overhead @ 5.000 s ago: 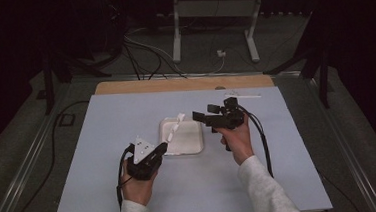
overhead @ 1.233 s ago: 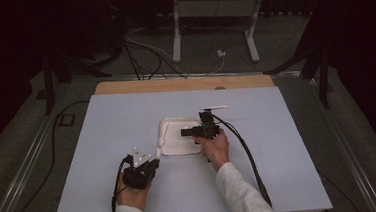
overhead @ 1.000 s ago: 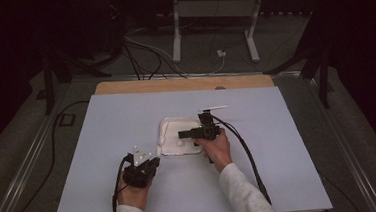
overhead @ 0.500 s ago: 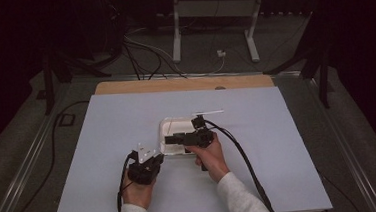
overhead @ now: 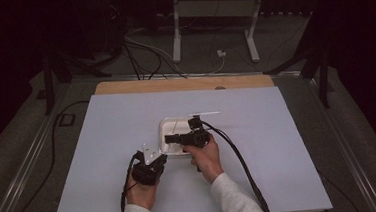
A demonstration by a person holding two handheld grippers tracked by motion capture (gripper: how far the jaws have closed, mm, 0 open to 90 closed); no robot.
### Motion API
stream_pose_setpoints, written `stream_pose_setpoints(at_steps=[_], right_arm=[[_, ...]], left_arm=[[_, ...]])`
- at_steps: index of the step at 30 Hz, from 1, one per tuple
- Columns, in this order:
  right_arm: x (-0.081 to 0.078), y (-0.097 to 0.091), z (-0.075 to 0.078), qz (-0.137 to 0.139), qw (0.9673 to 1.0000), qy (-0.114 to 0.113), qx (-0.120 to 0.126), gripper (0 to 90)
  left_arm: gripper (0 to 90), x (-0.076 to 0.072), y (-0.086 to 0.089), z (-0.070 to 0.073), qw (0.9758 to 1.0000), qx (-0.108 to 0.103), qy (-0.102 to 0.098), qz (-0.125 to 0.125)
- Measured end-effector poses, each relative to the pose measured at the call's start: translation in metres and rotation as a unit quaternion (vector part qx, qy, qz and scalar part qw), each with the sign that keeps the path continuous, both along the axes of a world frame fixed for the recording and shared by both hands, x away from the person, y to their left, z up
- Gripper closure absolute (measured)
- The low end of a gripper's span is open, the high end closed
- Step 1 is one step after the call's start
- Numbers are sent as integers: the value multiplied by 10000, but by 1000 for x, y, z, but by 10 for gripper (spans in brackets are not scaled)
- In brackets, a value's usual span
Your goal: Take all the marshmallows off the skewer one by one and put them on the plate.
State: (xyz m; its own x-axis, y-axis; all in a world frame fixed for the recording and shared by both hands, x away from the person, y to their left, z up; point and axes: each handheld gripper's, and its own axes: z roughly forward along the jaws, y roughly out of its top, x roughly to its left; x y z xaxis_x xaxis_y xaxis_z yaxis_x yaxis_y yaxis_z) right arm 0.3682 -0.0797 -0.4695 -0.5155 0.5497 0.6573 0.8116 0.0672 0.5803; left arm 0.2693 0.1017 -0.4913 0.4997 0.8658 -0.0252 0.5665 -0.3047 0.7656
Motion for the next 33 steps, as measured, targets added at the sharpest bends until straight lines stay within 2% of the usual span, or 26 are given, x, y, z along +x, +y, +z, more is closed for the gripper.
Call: stream_pose_setpoints(at_steps=[10,15,18,19,20,22,25,27,29,31,32,33], right_arm=[[6,-10,4,-12,9999,108,22,792],[8,-13,6,-43,9999,105,28,804],[11,-20,8,-209,9997,112,98,809],[13,-24,11,-323,9993,72,162,809],[15,-28,13,-311,9992,118,206,808],[16,-31,16,-293,9995,13,78,806],[19,-31,18,-327,9994,4,80,805],[23,-33,18,-398,9991,40,171,806],[27,-38,20,-486,9985,49,261,809],[31,-51,28,-867,9951,-83,463,814],[34,-62,33,-1020,9928,-90,618,814],[37,-71,38,-1111,9921,-149,566,813]], left_arm=[[900,-2,-3,-1,9992,374,-147,-52],[900,-2,-3,-3,9989,441,-136,-66],[900,-3,-1,-6,9984,563,-74,-78],[900,-3,0,-6,9985,530,-98,-75],[900,-4,0,-4,9985,514,-116,-111],[900,-5,-4,-1,9975,660,-137,-211],[900,-6,-4,-2,9966,791,-187,-143],[900,-7,0,-1,9967,777,-212,-138],[900,-8,4,-2,9953,950,-158,-73],[900,-8,14,-8,9955,946,24,35],[900,-7,21,-8,9963,844,29,146],[900,-6,27,-5,9978,614,39,233]])
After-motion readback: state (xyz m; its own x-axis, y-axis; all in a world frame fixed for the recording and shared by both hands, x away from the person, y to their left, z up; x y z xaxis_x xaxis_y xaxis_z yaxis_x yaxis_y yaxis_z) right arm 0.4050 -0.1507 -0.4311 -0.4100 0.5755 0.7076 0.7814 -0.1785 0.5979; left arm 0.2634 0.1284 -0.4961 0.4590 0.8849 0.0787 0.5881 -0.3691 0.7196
